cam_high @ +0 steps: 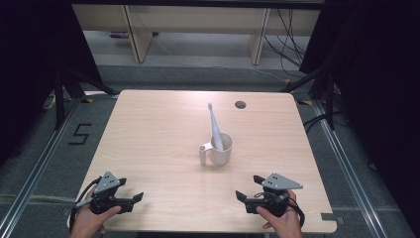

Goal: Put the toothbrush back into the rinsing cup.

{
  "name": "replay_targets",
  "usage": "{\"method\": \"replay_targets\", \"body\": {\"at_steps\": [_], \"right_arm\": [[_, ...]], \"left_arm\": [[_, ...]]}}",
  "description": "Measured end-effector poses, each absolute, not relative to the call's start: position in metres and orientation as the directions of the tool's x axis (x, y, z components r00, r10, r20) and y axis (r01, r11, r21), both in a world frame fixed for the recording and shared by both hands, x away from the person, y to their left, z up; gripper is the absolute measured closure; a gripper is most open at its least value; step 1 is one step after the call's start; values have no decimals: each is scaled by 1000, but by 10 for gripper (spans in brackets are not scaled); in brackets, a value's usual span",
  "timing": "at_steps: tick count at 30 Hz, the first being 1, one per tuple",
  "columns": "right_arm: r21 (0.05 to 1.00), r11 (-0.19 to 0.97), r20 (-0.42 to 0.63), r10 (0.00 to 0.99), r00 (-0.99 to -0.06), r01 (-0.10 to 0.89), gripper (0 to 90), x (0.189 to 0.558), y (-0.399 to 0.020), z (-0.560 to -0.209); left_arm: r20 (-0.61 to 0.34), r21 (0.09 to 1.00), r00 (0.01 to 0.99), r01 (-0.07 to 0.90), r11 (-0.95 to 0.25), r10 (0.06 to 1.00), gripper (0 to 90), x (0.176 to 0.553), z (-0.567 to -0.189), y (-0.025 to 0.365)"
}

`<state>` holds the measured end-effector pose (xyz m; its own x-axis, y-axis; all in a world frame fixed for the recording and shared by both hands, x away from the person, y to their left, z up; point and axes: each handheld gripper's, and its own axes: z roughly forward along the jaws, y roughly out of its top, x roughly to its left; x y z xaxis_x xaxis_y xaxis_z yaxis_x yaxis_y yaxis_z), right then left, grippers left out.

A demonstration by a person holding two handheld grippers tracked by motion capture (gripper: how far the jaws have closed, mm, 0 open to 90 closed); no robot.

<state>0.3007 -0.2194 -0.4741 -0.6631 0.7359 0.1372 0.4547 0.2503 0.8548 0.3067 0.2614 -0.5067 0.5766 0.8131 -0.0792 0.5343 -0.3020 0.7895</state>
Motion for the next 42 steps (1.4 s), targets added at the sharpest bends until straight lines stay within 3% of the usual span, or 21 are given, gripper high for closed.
{"method": "replay_targets", "body": {"at_steps": [17,19,29,31,42], "right_arm": [[817,265,162,747,-645,512,158,285,-226,-478],[828,295,116,742,-660,477,158,285,-228,-480],[801,298,151,740,-655,520,158,274,-231,-481],[812,318,115,735,-668,489,158,274,-233,-482],[806,322,124,729,-674,497,158,272,-236,-483]], "left_arm": [[-80,790,578,533,-302,812,148,307,-507,261],[-83,793,583,530,-301,809,148,307,-507,261],[-83,794,585,528,-301,807,148,307,-508,261],[-85,796,584,527,-298,807,148,307,-508,261],[-87,796,583,528,-295,808,148,307,-508,260]]}}
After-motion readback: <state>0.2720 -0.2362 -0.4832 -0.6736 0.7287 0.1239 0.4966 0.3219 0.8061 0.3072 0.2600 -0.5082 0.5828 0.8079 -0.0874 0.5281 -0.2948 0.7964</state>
